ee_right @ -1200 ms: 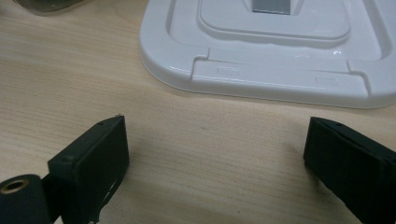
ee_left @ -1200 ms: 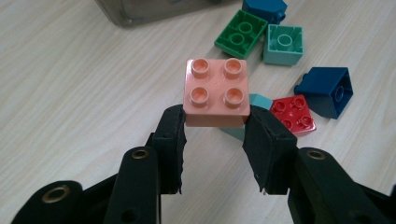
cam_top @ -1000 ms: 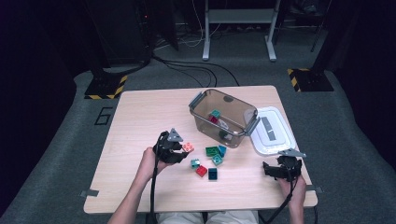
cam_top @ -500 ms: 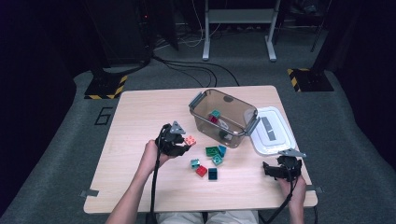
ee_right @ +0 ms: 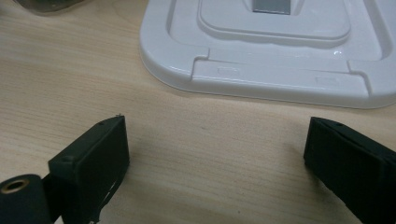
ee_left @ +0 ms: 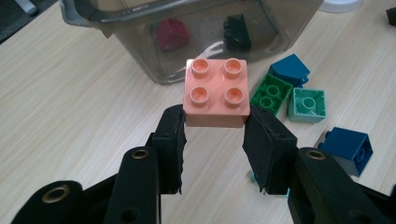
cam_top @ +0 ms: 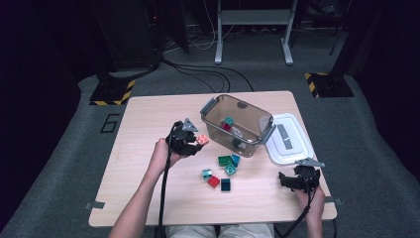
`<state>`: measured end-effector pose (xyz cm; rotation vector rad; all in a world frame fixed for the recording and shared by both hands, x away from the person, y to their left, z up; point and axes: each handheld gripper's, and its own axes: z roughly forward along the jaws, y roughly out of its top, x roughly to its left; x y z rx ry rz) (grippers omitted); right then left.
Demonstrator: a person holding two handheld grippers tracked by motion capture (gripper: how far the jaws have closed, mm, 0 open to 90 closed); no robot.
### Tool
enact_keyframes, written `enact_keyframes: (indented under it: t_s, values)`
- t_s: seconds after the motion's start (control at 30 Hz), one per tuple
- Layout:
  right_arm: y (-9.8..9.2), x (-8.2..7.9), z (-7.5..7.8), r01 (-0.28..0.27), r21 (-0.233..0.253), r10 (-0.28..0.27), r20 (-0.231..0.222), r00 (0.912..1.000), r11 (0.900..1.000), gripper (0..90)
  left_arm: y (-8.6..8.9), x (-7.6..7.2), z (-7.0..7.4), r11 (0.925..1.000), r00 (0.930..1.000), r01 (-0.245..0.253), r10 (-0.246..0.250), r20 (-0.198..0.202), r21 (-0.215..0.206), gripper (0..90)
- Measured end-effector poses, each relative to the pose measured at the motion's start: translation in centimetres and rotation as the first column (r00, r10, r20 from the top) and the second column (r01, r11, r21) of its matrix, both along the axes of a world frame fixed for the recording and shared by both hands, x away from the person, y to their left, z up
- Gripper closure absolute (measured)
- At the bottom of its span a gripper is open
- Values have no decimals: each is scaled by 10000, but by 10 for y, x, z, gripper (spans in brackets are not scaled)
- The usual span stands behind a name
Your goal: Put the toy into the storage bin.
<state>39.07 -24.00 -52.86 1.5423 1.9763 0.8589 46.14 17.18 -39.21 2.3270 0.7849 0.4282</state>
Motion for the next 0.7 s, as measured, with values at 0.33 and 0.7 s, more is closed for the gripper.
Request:
enact_keyframes:
  t_s: [0.33, 0.7]
  values:
    - [0, 0, 0, 1, -1, -1, -2, 10000, 10000, 62, -5, 15, 13, 10000, 9999, -58, 58, 108, -6, 588]
    - [0, 0, 0, -14, 3, 14, -9, 10000, 10000, 62, -12, 30, 31, 9999, 9995, -81, 84, 317, -91, 588]
